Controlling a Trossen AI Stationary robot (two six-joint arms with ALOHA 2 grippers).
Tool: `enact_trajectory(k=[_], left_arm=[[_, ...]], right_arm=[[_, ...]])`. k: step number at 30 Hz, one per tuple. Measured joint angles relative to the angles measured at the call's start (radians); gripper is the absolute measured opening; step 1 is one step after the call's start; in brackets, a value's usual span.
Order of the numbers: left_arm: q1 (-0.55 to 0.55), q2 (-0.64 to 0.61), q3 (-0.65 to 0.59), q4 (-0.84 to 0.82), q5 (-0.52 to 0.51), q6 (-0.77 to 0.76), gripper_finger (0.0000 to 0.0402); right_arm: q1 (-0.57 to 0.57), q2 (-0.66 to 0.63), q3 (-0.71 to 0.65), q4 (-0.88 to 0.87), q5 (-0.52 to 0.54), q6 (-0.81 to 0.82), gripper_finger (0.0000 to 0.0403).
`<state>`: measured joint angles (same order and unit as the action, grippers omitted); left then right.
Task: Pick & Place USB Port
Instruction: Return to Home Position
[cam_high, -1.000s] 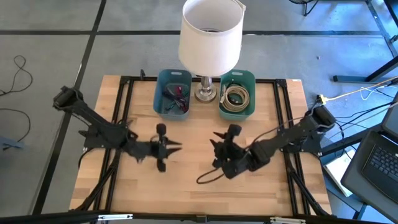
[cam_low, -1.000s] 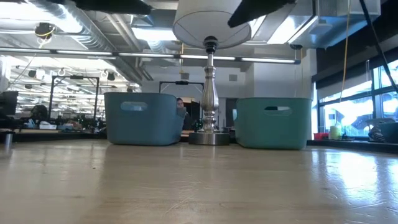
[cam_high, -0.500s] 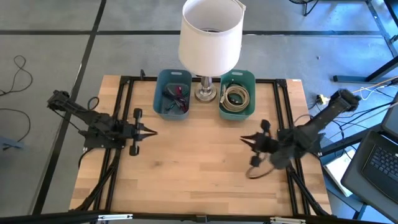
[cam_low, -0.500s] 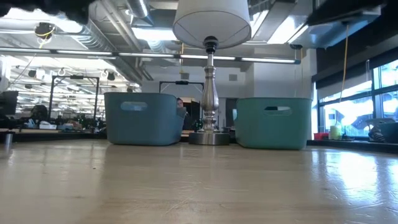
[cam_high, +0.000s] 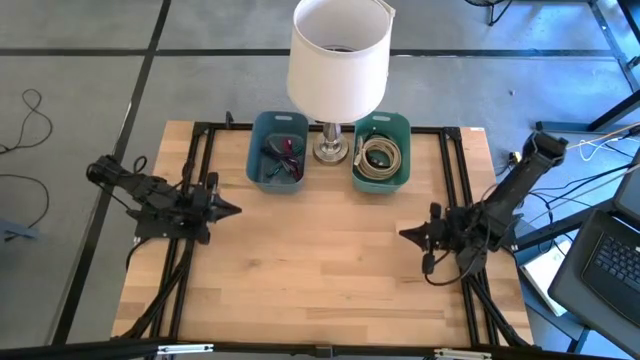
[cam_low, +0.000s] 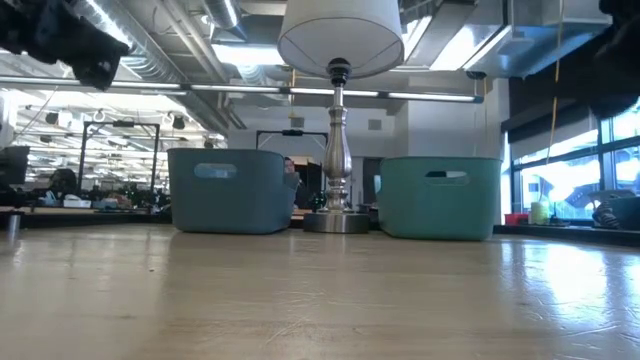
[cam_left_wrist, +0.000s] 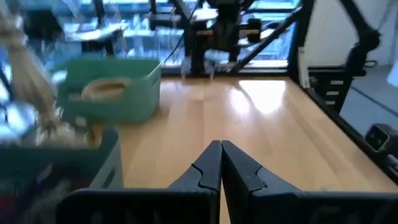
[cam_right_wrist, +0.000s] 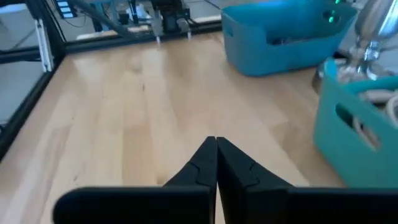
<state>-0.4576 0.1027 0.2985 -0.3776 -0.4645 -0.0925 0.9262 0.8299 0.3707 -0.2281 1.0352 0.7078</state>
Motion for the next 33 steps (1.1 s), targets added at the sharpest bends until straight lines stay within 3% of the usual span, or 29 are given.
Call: enact_trajectory(k=[8,16,19,27,30,33], left_arm=[[0.0,-0.016,-0.038,-0.015,-0.007,-0.148,0.0003],[0.0,-0.015,-0.088,-0.046,-0.01,-0.356,0.0003],[0.0,-0.015,-0.103,-0.011,-0.015,-0.417,0.0003],[0.022,-0.016,-0.243,0.338,-0.081,0.075,0.0003],[0.059,-0.016,-0.259,0.408,-0.035,0.146,0.0001],[0.109,-0.016,-0.259,0.41,-0.001,0.183,0.0002]], right_arm=[[0.027,0.0,-0.128,0.233,-0.057,-0.012,0.0003],[0.027,0.001,-0.147,0.285,-0.066,0.046,0.0006],[0.019,0.001,-0.147,0.366,0.003,0.045,0.0015],[-0.087,-0.005,-0.147,0.6,0.013,-0.531,0.0016],[-0.172,-0.037,-0.147,0.657,-0.057,-0.666,0.0008],[-0.28,-0.101,-0.156,0.655,-0.197,-0.724,0.0004]])
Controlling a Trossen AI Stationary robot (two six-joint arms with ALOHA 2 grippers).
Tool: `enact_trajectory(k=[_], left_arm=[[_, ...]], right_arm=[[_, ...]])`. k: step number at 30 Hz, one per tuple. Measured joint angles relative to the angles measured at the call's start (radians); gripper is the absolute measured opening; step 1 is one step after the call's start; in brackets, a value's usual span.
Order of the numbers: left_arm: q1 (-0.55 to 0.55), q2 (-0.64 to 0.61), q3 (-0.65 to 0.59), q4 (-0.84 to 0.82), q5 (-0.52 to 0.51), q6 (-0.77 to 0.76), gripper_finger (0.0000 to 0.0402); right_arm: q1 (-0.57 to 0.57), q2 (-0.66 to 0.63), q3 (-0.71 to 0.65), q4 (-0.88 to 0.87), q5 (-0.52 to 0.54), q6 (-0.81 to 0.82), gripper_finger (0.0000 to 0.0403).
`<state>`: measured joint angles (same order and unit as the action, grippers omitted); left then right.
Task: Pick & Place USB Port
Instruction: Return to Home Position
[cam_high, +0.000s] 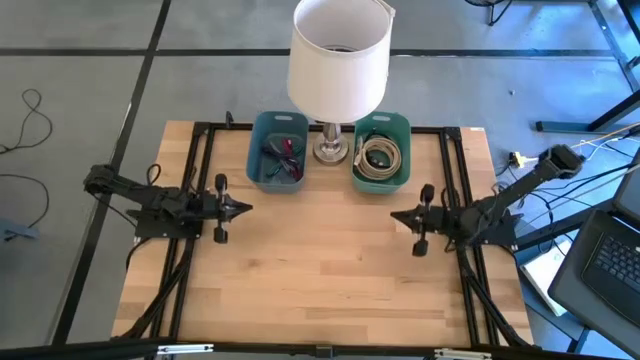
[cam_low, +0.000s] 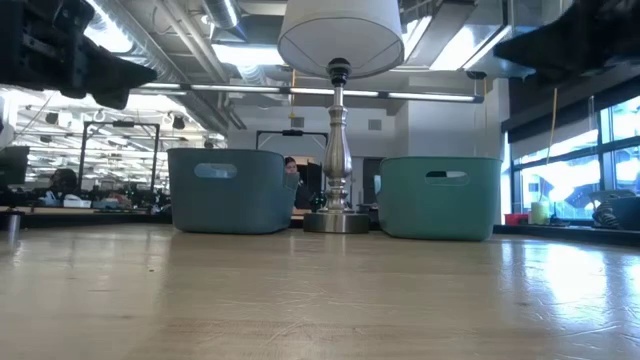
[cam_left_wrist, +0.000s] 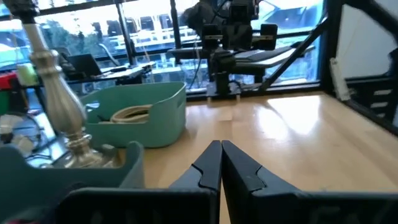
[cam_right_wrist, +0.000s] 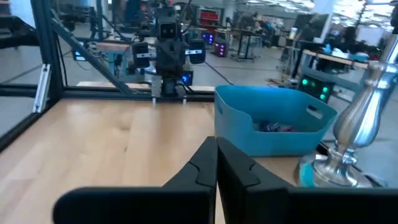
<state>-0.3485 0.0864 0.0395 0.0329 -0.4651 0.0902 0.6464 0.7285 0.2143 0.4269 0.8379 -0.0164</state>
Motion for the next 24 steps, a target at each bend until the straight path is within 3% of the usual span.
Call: enact_trajectory(k=[4,8,13,19,24], left_arm=[[0.082,0.0,0.0,0.0,0.062,0.031,0.0001],[0.178,0.0,0.0,-0.002,0.162,0.044,0.0002],[0.298,0.0,0.0,-0.006,0.304,0.029,0.0001],[0.443,0.0,0.0,-0.006,0.446,0.027,0.0001],[0.554,0.0,0.0,-0.006,0.556,0.026,0.0002]], right_arm=[[-0.146,-0.121,-0.048,-0.015,-0.202,-0.027,0.0007],[-0.258,-0.274,-0.082,-0.157,-0.359,0.024,0.0014],[-0.326,-0.433,-0.088,-0.325,-0.548,0.091,0.0011],[-0.386,-0.548,-0.084,-0.471,-0.479,0.078,0.0006],[-0.455,-0.609,-0.084,-0.499,-0.482,0.032,0.0009]])
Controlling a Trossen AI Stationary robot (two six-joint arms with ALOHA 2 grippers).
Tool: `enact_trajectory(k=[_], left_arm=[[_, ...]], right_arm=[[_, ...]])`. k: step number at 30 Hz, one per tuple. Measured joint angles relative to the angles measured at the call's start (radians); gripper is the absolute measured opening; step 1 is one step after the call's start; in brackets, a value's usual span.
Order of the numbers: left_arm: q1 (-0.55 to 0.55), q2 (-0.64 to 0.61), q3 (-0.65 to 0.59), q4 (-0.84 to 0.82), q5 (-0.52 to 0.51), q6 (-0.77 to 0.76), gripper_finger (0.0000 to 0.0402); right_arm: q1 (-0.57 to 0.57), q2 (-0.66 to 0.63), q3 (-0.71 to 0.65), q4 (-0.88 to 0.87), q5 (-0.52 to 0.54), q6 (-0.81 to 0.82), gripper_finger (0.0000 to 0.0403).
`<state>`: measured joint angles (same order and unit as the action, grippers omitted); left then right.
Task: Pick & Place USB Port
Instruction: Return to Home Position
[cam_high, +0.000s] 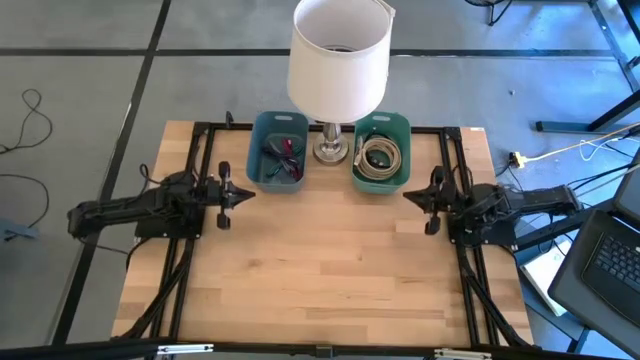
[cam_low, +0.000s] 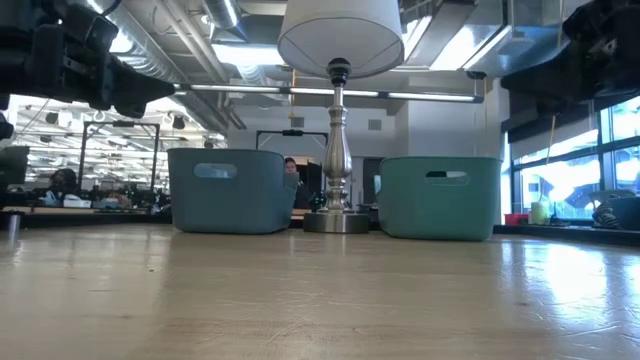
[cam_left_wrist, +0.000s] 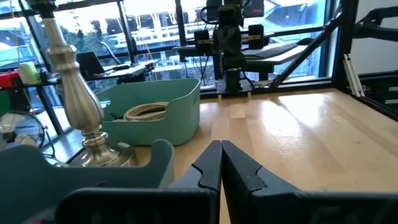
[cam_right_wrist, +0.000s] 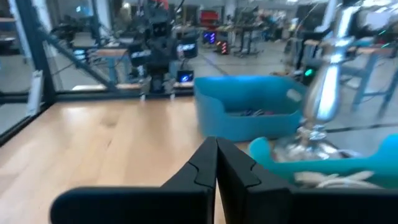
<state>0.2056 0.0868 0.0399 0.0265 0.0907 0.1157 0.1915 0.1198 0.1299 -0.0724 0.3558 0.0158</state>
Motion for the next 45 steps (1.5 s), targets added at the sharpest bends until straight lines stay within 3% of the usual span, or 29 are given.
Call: enact_trajectory(k=[4,10,12,19,27,32,36,39,45], left_arm=[[0.085,0.0,0.0,0.0,0.083,-0.009,0.0001],[0.178,0.0,0.0,0.0,0.23,-0.047,0.0001],[0.192,0.0,0.0,-0.002,0.268,-0.056,0.0001],[0.203,0.007,0.0,-0.053,0.291,-0.062,0.0001],[0.203,0.027,0.0,-0.055,0.289,-0.05,0.0001],[0.202,0.071,0.0,-0.057,0.275,-0.05,0.0003],[0.202,0.112,0.0,-0.065,0.18,-0.051,0.0001],[0.202,0.137,0.0,-0.065,0.166,-0.063,0.0002],[0.202,0.161,-0.001,-0.062,-0.025,-0.193,0.0001]], right_arm=[[-0.067,-0.047,0.0,0.0,-0.045,-0.026,0.0009],[-0.144,-0.071,-0.002,0.005,-0.318,0.023,0.0009],[-0.15,-0.071,-0.014,0.012,-0.36,0.043,0.0009],[-0.15,-0.071,-0.123,0.12,-0.368,0.078,0.001],[-0.15,-0.068,-0.123,0.106,-0.328,0.013,0.001],[-0.152,-0.068,-0.123,0.107,-0.322,-0.073,0.001],[-0.152,-0.053,-0.123,0.108,-0.322,-0.08,0.001],[-0.152,-0.039,-0.123,0.107,-0.322,-0.079,0.001],[-0.152,-0.013,-0.123,0.107,-0.318,-0.076,0.001]])
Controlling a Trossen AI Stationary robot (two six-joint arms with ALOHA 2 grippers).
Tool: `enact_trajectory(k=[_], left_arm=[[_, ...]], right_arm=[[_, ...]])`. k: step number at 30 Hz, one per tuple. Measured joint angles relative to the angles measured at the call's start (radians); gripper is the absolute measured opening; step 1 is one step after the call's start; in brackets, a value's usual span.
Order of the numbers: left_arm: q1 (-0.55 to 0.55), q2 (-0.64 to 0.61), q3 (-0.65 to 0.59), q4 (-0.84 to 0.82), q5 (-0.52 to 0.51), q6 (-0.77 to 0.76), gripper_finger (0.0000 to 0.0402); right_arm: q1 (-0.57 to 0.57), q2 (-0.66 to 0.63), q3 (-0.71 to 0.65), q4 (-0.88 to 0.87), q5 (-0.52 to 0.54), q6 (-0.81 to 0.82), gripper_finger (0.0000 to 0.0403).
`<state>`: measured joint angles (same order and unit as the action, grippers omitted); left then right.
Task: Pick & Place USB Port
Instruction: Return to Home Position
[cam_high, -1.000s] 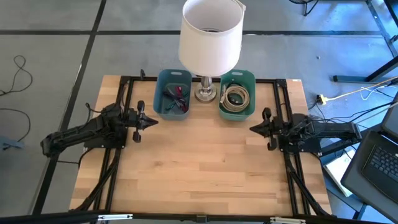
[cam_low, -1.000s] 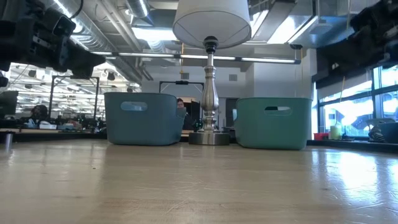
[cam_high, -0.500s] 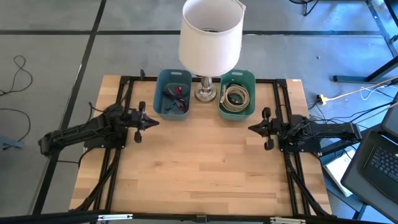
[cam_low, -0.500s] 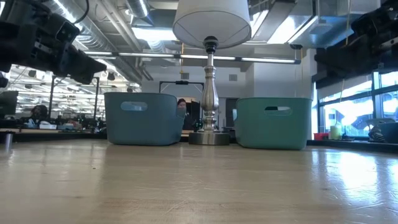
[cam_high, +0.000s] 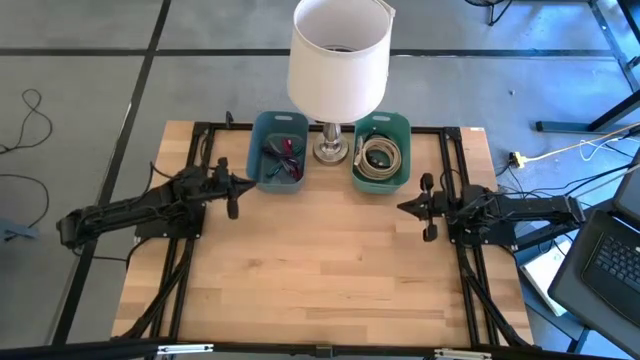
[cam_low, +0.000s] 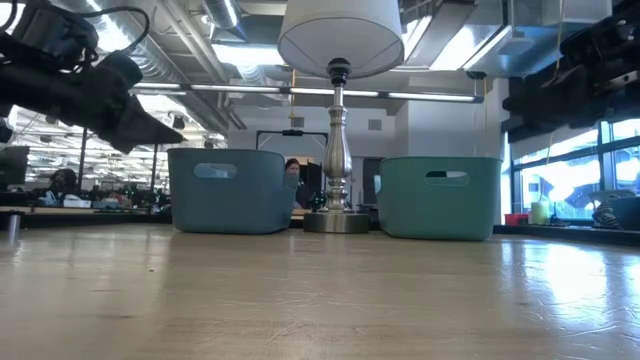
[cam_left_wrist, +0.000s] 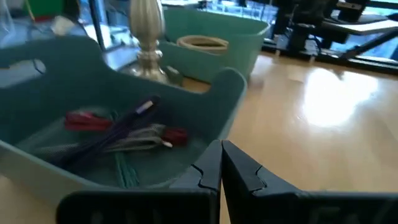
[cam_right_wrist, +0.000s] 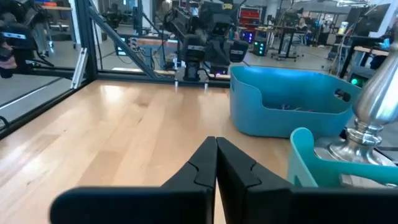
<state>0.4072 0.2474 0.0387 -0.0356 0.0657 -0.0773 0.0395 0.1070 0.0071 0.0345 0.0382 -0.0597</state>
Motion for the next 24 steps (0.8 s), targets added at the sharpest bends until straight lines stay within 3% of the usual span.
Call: enact_trajectory(k=[8,17,24], left_arm=[[-0.087,0.002,0.0,0.072,-0.147,0.044,0.0001],[-0.318,0.003,0.0,0.037,-0.146,0.065,0.0001],[-0.381,0.003,0.0,-0.018,-0.15,0.065,0.0008]], right_arm=[[0.0,0.005,0.0,0.011,0.073,0.001,0.001],[0.0,0.005,0.0,0.012,0.075,0.003,0.001],[0.0,0.005,0.0,0.014,0.074,0.006,0.001]])
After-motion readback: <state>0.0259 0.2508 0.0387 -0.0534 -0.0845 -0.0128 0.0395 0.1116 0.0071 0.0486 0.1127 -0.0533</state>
